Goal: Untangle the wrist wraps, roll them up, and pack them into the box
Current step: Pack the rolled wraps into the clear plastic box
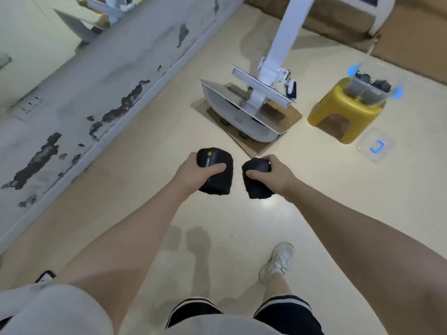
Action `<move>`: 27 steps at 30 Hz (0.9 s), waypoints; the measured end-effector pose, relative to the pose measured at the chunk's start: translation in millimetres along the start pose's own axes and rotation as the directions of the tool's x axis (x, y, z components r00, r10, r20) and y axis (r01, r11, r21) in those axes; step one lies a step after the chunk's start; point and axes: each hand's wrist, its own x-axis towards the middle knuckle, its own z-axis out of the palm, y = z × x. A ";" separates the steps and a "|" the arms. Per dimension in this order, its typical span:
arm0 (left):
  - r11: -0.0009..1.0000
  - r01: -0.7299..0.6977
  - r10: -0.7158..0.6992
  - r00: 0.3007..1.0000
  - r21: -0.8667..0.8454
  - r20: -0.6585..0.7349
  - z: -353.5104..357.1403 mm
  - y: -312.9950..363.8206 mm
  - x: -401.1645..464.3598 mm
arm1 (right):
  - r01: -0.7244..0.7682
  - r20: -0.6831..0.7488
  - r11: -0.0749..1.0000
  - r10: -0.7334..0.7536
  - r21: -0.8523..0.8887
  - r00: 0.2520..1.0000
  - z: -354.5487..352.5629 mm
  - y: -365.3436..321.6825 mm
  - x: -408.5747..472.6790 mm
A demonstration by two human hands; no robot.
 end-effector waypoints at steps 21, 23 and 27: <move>0.924 -0.259 0.138 0.912 0.281 0.385 375.4 372.2 357.6 | -0.068 -0.440 0.895 0.281 0.440 0.853 -473.5 43.5 251.1; 0.899 -0.280 0.133 0.907 0.336 0.400 394.8 395.7 391.2 | -0.077 -0.448 0.871 0.323 0.485 0.834 -500.2 41.1 275.3; 0.858 -0.308 0.095 0.882 0.411 0.463 432.4 429.4 449.2 | -0.096 -0.451 0.850 0.367 0.518 0.813 -545.4 47.2 315.9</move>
